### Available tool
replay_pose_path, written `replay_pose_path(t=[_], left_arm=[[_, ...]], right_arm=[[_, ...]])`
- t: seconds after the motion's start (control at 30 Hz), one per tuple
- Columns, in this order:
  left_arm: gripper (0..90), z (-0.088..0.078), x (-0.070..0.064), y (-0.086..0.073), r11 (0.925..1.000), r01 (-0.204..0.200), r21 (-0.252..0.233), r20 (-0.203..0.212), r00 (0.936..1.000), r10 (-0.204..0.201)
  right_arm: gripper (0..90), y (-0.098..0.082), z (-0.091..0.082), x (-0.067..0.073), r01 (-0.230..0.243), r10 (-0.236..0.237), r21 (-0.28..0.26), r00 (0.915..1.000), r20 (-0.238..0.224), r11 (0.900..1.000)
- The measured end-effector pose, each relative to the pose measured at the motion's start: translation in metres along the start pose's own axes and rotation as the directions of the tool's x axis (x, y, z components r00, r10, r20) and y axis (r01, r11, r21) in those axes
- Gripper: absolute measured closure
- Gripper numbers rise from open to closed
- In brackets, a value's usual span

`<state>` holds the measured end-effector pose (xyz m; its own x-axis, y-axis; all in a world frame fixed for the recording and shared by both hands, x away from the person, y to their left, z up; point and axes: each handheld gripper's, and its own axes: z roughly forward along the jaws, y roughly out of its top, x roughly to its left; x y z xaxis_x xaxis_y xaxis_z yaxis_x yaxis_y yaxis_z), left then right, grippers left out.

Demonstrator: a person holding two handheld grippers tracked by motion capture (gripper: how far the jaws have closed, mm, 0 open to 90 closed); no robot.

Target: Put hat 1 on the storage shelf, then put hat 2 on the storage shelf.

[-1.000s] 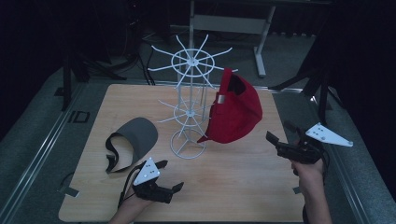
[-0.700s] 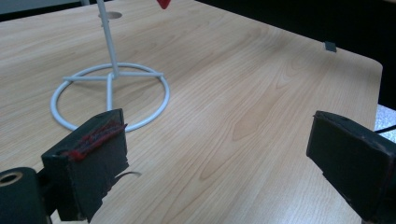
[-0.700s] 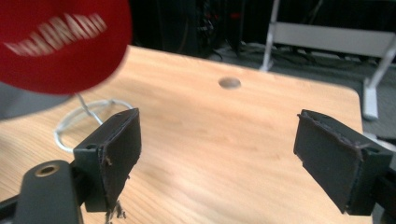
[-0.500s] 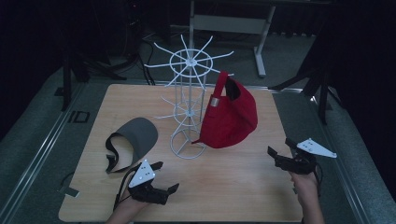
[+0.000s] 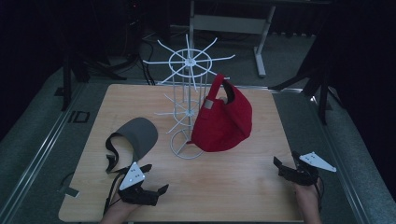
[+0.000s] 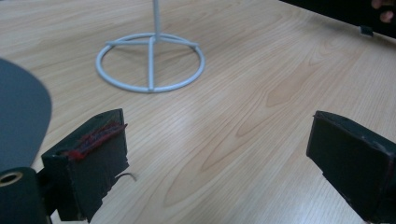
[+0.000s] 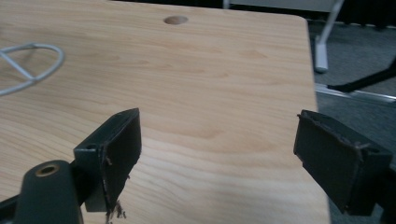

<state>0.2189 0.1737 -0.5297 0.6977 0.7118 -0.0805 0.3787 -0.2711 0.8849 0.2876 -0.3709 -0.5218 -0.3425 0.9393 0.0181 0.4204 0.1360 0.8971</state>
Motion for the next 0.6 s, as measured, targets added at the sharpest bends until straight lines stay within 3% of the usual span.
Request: replay_pose_path(t=[0.07,0.23,0.4,0.6], left_arm=[[5.7,-0.003,0.002,-0.002,1.0,0.008,0.001,-0.006,1.0,-0.008],[5.7,-0.01,0.009,-0.007,0.9998,0.021,0.007,-0.03,0.9993,-0.021],[5.7,-0.018,0.017,-0.01,0.9993,0.036,0.006,-0.063,0.9974,-0.035],[5.7,-0.031,0.027,-0.013,0.9987,0.051,0.008,-0.113,0.9923,-0.05]], right_arm=[[14.9,-0.006,-0.002,-0.002,0.007,-0.007,-0.004,0.9995,0.032,1.0],[14.9,-0.018,-0.001,-0.005,-0.025,0.025,0.014,0.9986,0.048,1.0],[15.0,-0.029,0.003,-0.004,-0.017,0.014,0.037,0.9961,0.088,0.999],[15.4,-0.032,0.004,-0.003,-0.03,0.024,0.043,0.9907,0.134,0.999]])
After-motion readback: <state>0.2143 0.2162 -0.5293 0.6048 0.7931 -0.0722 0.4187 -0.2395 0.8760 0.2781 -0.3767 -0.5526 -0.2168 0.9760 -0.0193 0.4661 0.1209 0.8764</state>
